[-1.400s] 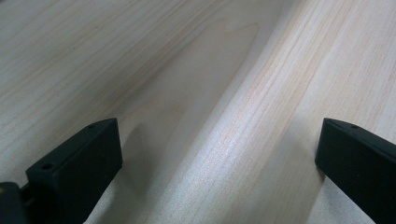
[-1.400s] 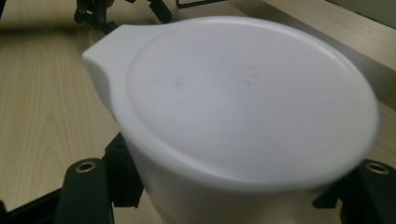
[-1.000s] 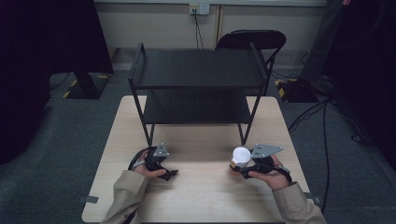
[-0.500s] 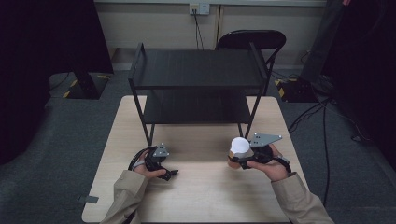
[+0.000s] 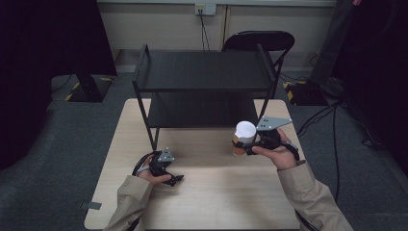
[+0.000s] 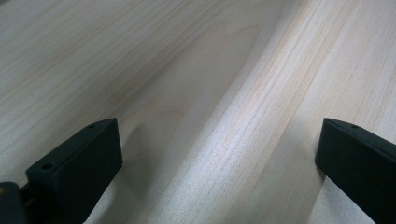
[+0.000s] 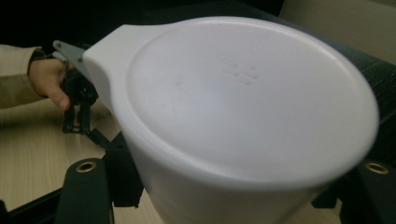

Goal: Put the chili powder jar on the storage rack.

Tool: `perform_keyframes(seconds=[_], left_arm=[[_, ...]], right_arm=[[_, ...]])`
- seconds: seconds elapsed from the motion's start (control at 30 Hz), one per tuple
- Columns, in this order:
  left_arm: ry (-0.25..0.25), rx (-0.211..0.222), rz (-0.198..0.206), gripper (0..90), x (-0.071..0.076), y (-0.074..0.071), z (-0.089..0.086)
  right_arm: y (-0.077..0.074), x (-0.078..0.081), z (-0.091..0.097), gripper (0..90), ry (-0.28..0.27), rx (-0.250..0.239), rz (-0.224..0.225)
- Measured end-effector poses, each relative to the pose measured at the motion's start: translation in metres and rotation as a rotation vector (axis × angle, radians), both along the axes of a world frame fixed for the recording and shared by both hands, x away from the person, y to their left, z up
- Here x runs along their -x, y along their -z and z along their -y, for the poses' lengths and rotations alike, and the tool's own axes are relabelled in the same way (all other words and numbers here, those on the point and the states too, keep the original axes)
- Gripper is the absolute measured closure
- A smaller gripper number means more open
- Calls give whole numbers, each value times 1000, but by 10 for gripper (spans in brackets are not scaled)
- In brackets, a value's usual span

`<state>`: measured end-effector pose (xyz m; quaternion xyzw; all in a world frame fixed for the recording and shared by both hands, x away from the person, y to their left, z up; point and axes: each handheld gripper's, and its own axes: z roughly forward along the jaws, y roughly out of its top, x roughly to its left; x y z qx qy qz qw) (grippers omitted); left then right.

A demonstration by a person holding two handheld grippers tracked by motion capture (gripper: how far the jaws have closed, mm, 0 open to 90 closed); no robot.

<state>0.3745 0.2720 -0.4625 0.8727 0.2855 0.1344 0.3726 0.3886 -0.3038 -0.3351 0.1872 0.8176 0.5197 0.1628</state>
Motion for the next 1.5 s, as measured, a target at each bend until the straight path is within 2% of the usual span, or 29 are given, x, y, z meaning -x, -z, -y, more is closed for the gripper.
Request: perform_keyframes(seconds=[0.13,0.37,0.77,1.23,1.5], left_arm=[[2,2,1,0,0,0,0],[2,5,3,0,0,1,0],[6,8,5,0,0,2,1],[14,10,8,0,-1,2,1],[14,12,9,0,-1,3,1]], right_arm=[[-12,-6,-9,307,15,-8,-4],[-29,-19,-25,307,31,11,-2],[-46,-36,-51,307,75,22,12],[-46,-48,-69,306,122,26,14],[-41,-52,-80,306,171,15,20]])
